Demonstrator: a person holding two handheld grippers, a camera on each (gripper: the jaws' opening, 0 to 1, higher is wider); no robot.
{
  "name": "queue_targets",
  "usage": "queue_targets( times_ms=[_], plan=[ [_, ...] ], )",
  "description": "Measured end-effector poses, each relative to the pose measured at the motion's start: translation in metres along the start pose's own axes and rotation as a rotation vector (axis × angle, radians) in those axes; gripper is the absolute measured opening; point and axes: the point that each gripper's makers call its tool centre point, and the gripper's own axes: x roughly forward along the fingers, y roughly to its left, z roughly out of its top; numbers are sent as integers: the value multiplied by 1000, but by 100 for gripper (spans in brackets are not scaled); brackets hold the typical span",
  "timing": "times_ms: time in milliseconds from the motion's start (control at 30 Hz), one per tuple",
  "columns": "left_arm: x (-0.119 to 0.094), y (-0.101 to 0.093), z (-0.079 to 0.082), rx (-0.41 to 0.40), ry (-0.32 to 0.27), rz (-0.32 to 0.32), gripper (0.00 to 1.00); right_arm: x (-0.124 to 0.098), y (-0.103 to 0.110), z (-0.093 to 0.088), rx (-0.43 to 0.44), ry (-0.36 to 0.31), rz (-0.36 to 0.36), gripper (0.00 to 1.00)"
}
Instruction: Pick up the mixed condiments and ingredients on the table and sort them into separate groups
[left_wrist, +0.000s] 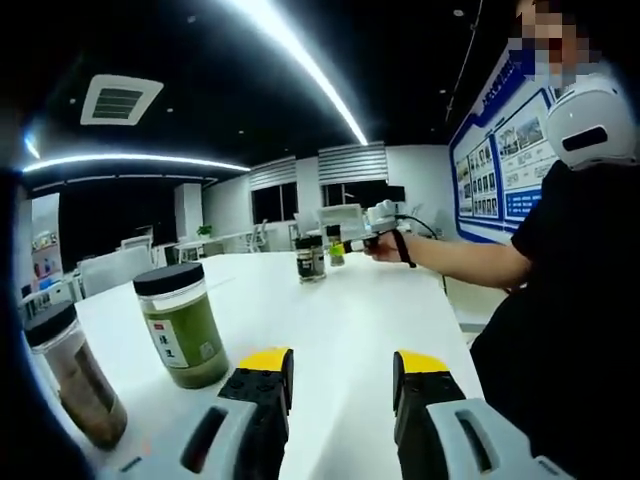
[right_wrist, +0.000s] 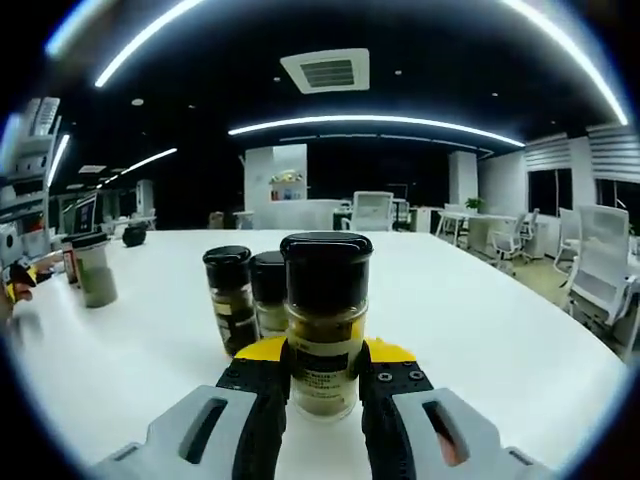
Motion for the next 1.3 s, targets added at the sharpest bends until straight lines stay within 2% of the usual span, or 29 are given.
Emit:
queue_targets(
  times_ms=[400, 700, 1100, 1133, 1200, 1267, 1300],
  plan=[
    [-5, 2, -7, -19, 2, 11, 40, 7, -3, -7, 25, 20, -36, 28],
    [-3, 0, -11, -17, 13, 7, 40, 12, 2, -10, 30, 26, -30, 28],
    [-3, -1, -12, -17, 16, 7, 40, 3, 16, -11, -13, 21, -26, 28],
    [-4, -1, -11, -14, 18, 8, 40, 2, 18, -11, -13, 24, -26, 28],
    [-5, -1, -9, -15, 16, 9, 40, 1, 20, -13, -72, 53, -27, 28],
    [-5, -1, -9, -15, 17, 10, 40, 1, 20, -12, -61, 65, -24, 28],
    [-5, 0, -9, -13, 19, 12, 40, 4, 13, -12, -54, 70, -23, 28]
  ],
)
